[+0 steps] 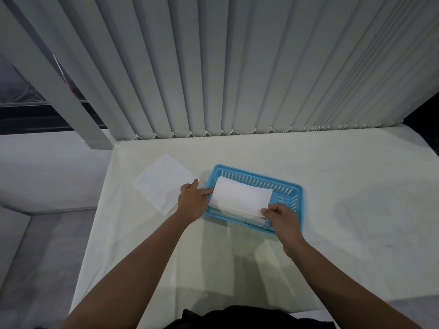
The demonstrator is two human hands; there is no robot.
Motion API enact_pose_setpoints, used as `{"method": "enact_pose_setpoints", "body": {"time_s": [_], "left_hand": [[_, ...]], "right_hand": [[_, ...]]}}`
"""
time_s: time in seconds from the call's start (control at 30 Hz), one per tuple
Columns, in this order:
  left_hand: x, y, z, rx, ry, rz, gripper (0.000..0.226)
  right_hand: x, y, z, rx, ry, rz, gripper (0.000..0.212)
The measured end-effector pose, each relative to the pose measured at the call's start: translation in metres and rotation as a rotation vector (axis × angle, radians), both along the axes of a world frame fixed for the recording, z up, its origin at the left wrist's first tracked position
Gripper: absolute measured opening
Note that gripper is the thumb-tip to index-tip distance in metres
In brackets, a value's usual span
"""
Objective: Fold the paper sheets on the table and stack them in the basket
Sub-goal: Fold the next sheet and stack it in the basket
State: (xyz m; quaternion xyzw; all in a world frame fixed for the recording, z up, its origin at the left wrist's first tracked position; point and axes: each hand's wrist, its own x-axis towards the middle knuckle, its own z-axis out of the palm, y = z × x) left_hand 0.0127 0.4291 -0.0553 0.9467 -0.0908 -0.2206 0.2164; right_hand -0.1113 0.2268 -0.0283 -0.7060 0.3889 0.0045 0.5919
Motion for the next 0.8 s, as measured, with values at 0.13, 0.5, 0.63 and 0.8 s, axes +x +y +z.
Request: {"method": "enact_pose_setpoints", "body": {"time_s": [0.13, 0.5, 0.63, 0.8], "left_hand": [[-0.001, -0.001, 0.003, 0.039, -0.002, -0.037, 0.047], [-0.012, -0.004, 0.01, 0.034, -0.265, 0.042, 0.039], [-0.01, -0.017, 0.015, -0.046, -0.461, -0.106, 0.043], [-0.013, -0.031, 0.0, 0.218, -0.354, -0.502, 0.081]], "right_hand": [[0.001, -0.001, -0.003, -0.028, 0.003, 0.016, 0.008], [-0.004, -0.011, -0.011, -0.369, 0.084, 0.051, 0.019], [0.004, -0.014, -0.019, -0.709, -0.044, 0.262, 0.03], [0.018, -0.002, -0.027, -0.968, 0.143, 0.742, 0.072]]}}
